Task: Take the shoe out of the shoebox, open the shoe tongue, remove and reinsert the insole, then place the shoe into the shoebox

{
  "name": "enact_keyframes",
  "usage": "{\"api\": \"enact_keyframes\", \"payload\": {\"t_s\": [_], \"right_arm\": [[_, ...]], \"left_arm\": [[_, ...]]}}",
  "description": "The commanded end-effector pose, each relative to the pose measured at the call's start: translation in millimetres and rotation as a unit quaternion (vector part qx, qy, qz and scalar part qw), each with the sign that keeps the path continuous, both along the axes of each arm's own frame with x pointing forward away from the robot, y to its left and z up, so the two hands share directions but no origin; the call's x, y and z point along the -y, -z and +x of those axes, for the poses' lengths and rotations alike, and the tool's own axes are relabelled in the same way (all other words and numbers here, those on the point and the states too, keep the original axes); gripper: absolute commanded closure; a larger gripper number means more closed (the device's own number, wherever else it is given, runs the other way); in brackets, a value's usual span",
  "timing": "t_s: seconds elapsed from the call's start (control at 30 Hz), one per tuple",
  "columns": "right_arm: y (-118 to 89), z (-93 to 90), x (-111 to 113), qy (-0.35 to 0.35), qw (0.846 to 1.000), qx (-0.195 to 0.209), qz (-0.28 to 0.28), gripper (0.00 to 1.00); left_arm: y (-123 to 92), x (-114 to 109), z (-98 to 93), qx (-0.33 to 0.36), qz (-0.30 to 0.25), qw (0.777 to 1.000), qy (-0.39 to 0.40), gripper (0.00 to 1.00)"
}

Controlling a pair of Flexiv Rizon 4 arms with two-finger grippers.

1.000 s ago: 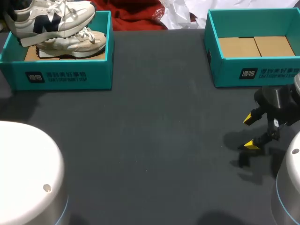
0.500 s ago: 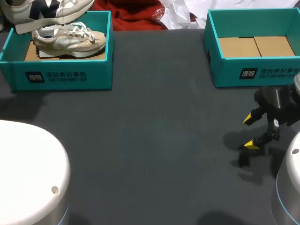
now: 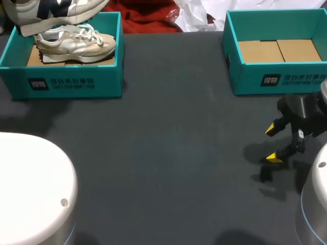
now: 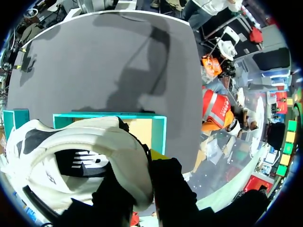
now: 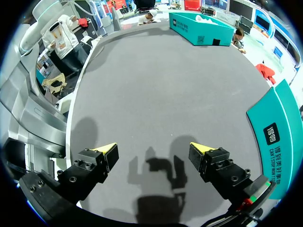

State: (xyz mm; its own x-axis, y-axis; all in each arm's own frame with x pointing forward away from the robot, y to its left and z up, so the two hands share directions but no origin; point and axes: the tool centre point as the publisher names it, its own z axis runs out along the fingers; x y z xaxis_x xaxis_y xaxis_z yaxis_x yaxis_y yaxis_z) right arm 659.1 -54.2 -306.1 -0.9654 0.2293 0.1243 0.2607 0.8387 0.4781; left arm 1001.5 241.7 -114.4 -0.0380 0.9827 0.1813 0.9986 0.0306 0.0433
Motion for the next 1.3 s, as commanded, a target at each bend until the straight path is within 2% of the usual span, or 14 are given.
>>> {"api": "enact_keyframes", "payload": {"t_s": [0.03, 0.4, 0.67, 0.8, 1.27, 1.3], "right_arm": [[0, -2.0, 0, 0.001, 1.000, 0.001, -0.001, 0.00], [0, -2.0, 0, 0.001, 1.000, 0.001, -0.001, 0.00], [0, -2.0, 0, 0.001, 1.000, 0.001, -0.001, 0.00], [0, -2.0, 0, 0.001, 1.000, 0.001, -0.001, 0.00], [0, -2.0, 0, 0.001, 1.000, 0.001, -0.001, 0.00], [0, -2.0, 0, 0.001, 1.000, 0.001, -0.001, 0.00]], "left_arm": [[-1, 13, -39.7, 0.029, 0.005, 1.000, 0.009, 1.00], [12, 62, -96.7, 0.031, 0.009, 0.998, 0.046, 1.00], [22, 94, -123.4, 0.037, 0.022, 0.997, 0.064, 1.00], [23, 110, -140.0, 0.023, 0.005, 0.996, 0.083, 1.00], [23, 110, -140.0, 0.023, 0.005, 0.996, 0.083, 1.00], [19, 108, -151.4, 0.021, -0.005, 0.995, 0.098, 1.00]]}}
